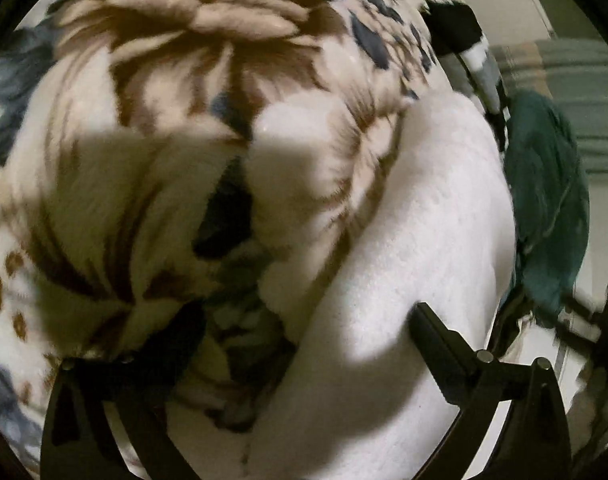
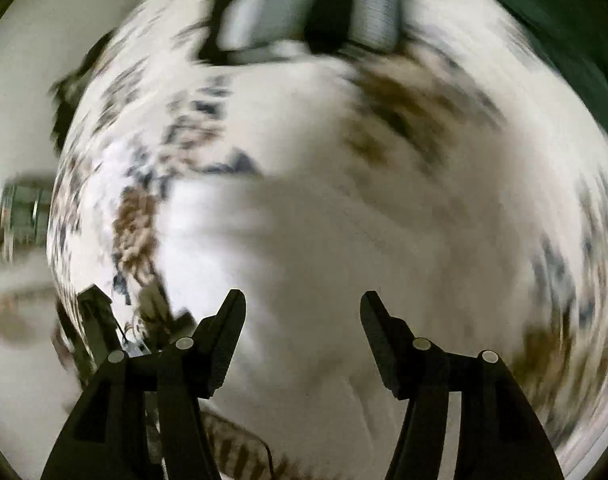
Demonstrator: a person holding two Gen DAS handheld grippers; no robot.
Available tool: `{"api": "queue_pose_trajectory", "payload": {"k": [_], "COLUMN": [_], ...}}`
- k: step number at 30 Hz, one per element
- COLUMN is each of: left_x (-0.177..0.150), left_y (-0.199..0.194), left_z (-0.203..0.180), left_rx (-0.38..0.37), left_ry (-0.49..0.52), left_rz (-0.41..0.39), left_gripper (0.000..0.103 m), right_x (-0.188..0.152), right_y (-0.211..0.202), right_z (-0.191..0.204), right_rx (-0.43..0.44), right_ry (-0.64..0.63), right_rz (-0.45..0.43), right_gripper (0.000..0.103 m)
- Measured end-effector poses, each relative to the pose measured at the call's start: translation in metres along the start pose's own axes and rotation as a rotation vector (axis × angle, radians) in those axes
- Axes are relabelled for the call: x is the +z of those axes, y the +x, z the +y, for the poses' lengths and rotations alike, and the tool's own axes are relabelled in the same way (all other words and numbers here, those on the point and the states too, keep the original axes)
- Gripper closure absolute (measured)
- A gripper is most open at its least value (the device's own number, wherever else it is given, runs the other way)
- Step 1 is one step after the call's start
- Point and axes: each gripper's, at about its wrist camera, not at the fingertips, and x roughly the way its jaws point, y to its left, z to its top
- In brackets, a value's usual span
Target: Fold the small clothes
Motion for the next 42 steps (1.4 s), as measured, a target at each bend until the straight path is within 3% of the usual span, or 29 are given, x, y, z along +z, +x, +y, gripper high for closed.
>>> {"api": "queue_pose_trajectory", "payload": {"k": [3, 6, 8, 10, 11, 12, 13, 14, 15, 20, 24, 27, 29, 32, 33, 34, 36, 38, 40, 42], "left_x": [-0.001, -0.001, -0.001, -0.001, -0.001, -0.001, 0.0, 0.0, 0.0, -0.01, -0.014, -0.01, -0.004, 0.005, 0.009, 0.015, 0.026, 0.035, 0.042, 0.045], "left_y": [-0.005, -0.012, -0.018, -0.021, -0.019, -0.015, -0.012, -0.01, -0.009, -0.017, -0.02, -0.021, -0.023, -0.028, -0.029, -0.028, -0.022, -0.013, 0.0, 0.008], "left_z": [0.002, -0.018, -0.035, -0.05, -0.055, -0.061, -0.064, -0.066, -0.07, -0.071, -0.067, -0.068, -0.069, -0.071, -0.071, -0.071, -0.068, -0.063, -0.058, -0.055], "left_rx": [0.016, 0.051, 0.097, 0.126, 0.13, 0.135, 0.128, 0.134, 0.144, 0.144, 0.128, 0.129, 0.135, 0.145, 0.156, 0.176, 0.195, 0.223, 0.215, 0.207], "left_ry": [-0.039, -0.021, 0.051, 0.139, 0.166, 0.193, 0.208, 0.219, 0.233, 0.281, 0.268, 0.26, 0.242, 0.207, 0.199, 0.184, 0.161, 0.142, 0.126, 0.117], "left_rz": [-0.019, -0.057, -0.103, -0.127, -0.123, -0.111, -0.104, -0.1, -0.103, -0.113, -0.101, -0.085, -0.068, -0.064, -0.063, -0.055, -0.037, -0.021, 0.001, 0.013], "left_gripper": [0.0, 0.001, 0.015, 0.048, 0.054, 0.066, 0.074, 0.074, 0.077, 0.082, 0.082, 0.082, 0.081, 0.079, 0.068, 0.043, 0.013, 0.013, 0.002, 0.0], "right_x": [0.048, 0.072, 0.08, 0.08, 0.078, 0.078, 0.077, 0.076, 0.075, 0.099, 0.126, 0.129, 0.134, 0.14, 0.141, 0.141, 0.136, 0.127, 0.109, 0.09], "right_y": [0.026, 0.05, 0.072, 0.098, 0.106, 0.118, 0.123, 0.13, 0.134, 0.121, 0.129, 0.135, 0.132, 0.1, 0.084, 0.064, 0.035, 0.01, -0.008, -0.009], "right_z": [0.058, 0.102, 0.13, 0.15, 0.153, 0.158, 0.159, 0.161, 0.162, 0.15, 0.124, 0.113, 0.099, 0.066, 0.052, 0.033, -0.006, -0.054, -0.103, -0.141], "right_rx": [-0.006, -0.063, -0.095, -0.126, -0.138, -0.155, -0.167, -0.183, -0.199, -0.237, -0.233, -0.183, -0.048, 0.117, 0.13, 0.117, 0.101, 0.066, 0.044, 0.032], "right_ry": [-0.167, -0.317, -0.433, -0.511, -0.534, -0.564, -0.582, -0.604, -0.618, -0.529, -0.376, -0.319, -0.245, -0.147, -0.132, -0.119, -0.067, 0.025, 0.123, 0.194], "right_rz": [0.032, 0.071, 0.117, 0.177, 0.203, 0.237, 0.243, 0.246, 0.247, 0.135, 0.155, 0.193, 0.261, 0.28, 0.247, 0.204, 0.148, 0.121, 0.093, 0.098], "right_gripper": [0.041, 0.041, 0.041, 0.041, 0.041, 0.046, 0.067, 0.084, 0.094, 0.097, 0.097, 0.097, 0.095, 0.077, 0.058, 0.045, 0.041, 0.039, 0.036, 0.036]}}
